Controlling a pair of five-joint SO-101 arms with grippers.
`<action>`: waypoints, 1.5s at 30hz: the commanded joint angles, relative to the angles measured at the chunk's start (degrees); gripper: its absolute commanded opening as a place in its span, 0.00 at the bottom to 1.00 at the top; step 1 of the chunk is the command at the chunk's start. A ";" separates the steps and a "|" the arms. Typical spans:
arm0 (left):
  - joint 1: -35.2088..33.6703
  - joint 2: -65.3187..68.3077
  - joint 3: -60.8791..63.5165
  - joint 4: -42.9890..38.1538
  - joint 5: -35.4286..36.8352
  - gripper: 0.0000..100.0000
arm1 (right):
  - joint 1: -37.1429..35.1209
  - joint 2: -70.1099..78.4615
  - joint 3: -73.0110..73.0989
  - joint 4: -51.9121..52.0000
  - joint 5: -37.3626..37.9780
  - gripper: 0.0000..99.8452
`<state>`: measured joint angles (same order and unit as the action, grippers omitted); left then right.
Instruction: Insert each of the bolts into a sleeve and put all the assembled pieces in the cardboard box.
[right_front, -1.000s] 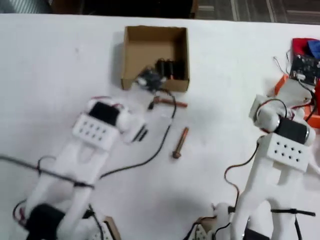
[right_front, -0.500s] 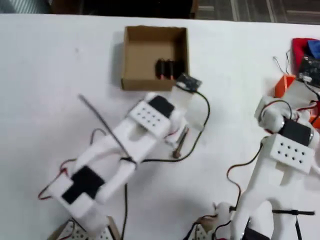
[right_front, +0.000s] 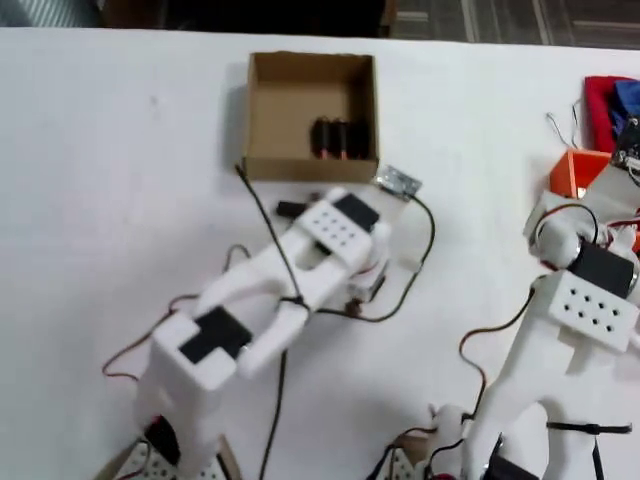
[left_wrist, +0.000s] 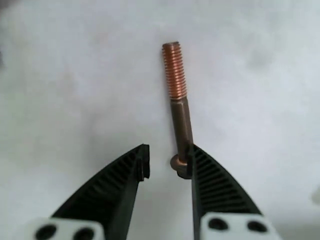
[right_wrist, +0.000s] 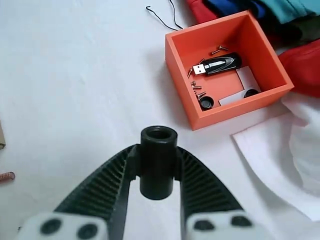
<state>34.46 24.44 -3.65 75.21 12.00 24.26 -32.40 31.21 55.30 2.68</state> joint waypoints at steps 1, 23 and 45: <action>0.62 0.62 -3.56 0.35 0.53 0.15 | 0.13 -0.04 -0.18 -1.19 0.09 0.02; 2.02 4.40 -3.82 0.09 0.53 0.15 | 0.13 -0.04 -0.18 -1.01 -0.09 0.02; 0.44 10.11 -21.05 25.58 -15.65 0.03 | -3.91 -0.13 2.11 -1.19 0.00 0.02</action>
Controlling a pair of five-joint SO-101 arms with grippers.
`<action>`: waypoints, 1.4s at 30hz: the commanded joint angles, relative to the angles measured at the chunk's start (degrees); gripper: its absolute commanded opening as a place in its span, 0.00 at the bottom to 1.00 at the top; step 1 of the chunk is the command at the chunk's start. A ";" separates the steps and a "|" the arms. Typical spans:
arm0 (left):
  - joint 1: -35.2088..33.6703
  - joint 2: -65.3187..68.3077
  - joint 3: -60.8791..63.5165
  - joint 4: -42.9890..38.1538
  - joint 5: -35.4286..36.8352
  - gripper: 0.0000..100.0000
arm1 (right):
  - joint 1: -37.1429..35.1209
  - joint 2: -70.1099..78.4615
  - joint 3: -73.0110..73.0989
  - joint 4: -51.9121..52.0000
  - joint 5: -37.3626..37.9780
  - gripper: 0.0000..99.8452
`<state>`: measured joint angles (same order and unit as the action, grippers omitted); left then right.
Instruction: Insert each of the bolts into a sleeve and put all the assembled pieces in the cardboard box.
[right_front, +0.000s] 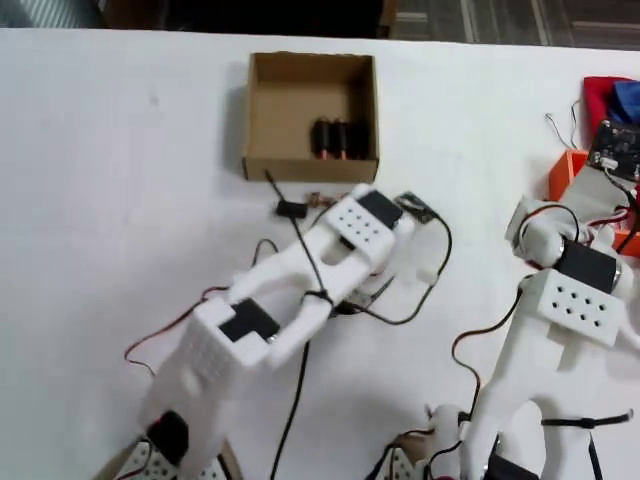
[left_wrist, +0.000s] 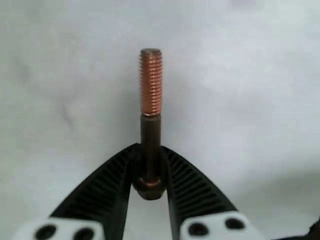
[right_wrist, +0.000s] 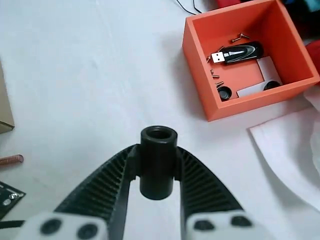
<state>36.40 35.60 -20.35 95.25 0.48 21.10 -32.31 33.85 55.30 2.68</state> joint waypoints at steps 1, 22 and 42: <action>-2.46 -1.05 -4.97 6.68 -6.68 0.03 | -0.75 -0.22 -0.53 -1.19 0.00 0.02; -40.62 -44.75 19.12 7.12 -58.90 0.02 | -0.84 -0.22 -0.53 -1.10 0.09 0.02; -55.47 -56.35 68.70 -54.59 -78.07 0.03 | -0.92 -0.13 -0.44 -0.92 -0.18 0.02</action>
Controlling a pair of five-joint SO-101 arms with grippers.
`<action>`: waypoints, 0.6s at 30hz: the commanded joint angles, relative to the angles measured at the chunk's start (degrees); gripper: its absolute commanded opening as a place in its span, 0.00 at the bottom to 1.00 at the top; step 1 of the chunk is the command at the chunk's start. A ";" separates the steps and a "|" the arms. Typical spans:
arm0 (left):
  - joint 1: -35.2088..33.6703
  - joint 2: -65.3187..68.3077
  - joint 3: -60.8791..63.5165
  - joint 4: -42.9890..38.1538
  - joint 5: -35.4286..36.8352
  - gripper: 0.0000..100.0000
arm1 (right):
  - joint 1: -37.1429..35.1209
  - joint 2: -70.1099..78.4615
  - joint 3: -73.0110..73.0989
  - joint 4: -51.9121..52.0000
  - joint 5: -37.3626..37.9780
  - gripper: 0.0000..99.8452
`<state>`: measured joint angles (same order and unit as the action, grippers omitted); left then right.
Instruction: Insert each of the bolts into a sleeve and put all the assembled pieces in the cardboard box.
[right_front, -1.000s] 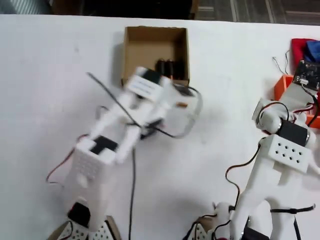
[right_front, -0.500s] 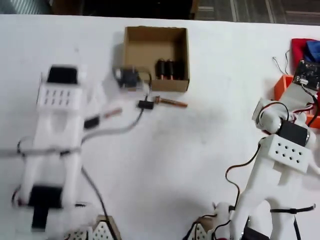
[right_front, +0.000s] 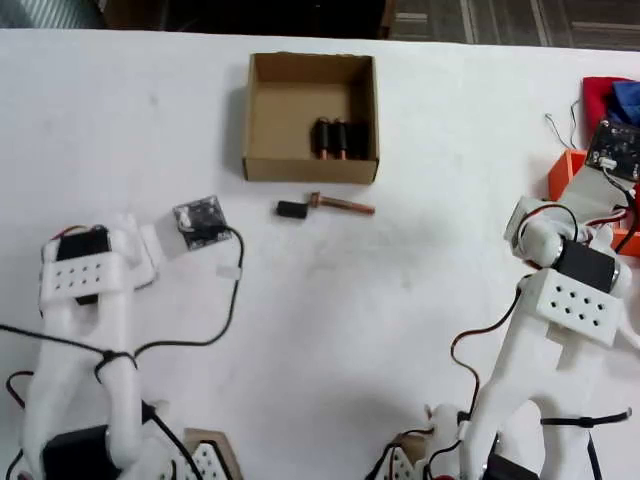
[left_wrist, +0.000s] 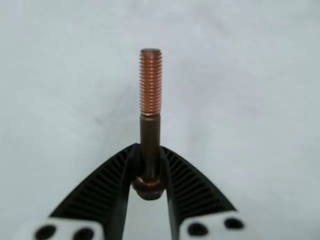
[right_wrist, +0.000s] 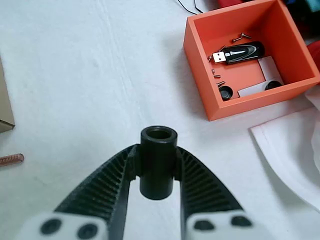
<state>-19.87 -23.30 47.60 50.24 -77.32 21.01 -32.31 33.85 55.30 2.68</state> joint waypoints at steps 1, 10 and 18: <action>1.14 4.48 1.01 -12.22 -0.26 0.03 | -0.84 -0.13 -0.44 -0.92 -0.18 0.02; 0.79 14.07 0.75 -20.40 2.11 0.11 | -2.33 -0.22 0.70 -1.19 -0.09 0.02; 0.88 14.15 -6.90 -19.78 11.78 0.11 | -2.95 -0.22 1.05 -1.27 -0.18 0.02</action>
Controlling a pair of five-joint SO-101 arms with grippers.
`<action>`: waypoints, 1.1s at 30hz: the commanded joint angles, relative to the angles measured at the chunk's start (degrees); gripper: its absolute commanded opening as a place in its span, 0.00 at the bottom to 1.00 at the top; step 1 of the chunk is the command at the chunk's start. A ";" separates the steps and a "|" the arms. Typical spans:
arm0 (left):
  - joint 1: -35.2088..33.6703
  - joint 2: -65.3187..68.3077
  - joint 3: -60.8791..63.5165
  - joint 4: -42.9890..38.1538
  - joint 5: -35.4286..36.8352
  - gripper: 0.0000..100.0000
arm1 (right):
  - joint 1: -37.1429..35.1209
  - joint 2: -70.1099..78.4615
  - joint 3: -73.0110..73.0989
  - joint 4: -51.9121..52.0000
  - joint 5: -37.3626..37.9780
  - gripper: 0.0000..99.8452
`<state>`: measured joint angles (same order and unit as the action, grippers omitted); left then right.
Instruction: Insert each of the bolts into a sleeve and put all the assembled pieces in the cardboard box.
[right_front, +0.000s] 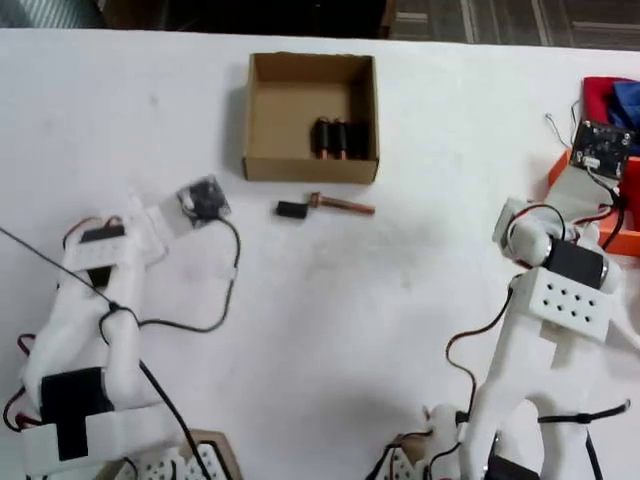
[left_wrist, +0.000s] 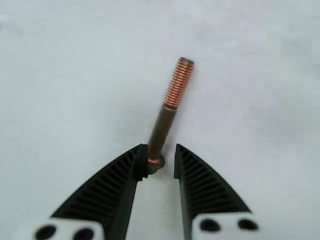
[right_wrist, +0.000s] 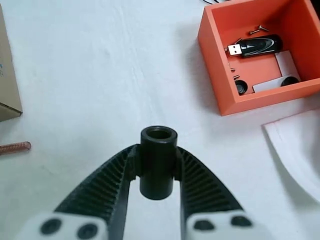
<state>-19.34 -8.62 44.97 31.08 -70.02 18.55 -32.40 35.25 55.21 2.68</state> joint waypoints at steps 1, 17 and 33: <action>0.26 -0.62 -5.05 -0.62 7.12 0.11 | -0.48 -0.13 -0.35 -1.19 -0.18 0.02; 3.52 0.09 -15.08 27.25 112.26 0.11 | -0.48 -0.48 -0.35 -1.19 0.00 0.02; 1.23 8.88 -13.32 12.48 135.03 0.11 | -0.40 -0.57 -0.35 -0.84 0.09 0.02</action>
<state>-17.85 -0.70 31.78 46.20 64.13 18.55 -32.40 35.25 55.21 2.68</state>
